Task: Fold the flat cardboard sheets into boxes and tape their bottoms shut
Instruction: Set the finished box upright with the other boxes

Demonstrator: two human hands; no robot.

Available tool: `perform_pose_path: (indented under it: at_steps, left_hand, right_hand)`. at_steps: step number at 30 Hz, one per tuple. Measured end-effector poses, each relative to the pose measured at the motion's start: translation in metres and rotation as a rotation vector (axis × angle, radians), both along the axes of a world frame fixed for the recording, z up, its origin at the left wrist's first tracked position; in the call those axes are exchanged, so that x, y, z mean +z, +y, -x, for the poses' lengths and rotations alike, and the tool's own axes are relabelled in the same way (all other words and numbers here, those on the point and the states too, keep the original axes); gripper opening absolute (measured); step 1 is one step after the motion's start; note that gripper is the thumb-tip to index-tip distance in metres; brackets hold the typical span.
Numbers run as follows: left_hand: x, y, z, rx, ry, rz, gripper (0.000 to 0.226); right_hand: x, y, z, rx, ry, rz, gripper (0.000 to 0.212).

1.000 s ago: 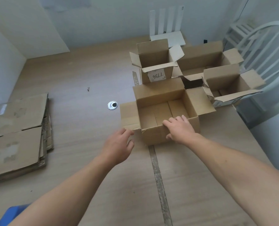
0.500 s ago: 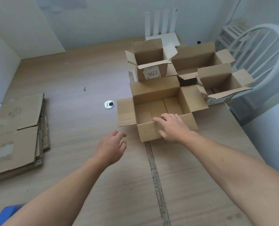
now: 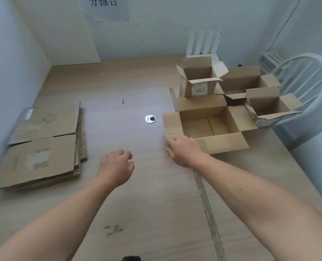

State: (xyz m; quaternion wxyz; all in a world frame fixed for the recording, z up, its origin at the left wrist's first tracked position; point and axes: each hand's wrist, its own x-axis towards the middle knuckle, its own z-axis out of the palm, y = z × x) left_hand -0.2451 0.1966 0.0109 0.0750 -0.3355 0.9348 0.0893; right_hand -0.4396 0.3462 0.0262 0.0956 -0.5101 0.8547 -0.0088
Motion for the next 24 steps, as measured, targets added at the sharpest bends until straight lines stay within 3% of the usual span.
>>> perform_pose_path:
  at_steps: [13,24]
  left_hand:
    - [0.003,-0.133,-0.229,0.2,-0.082,0.062,0.032]
    - [-0.017,-0.201,-0.291,0.273,-0.096,0.015,0.039]
  right_hand:
    - [-0.012,-0.165,-0.206,0.221,0.02,-0.009,0.035]
    - [-0.032,-0.236,-0.262,0.307,-0.028,-0.058,0.032]
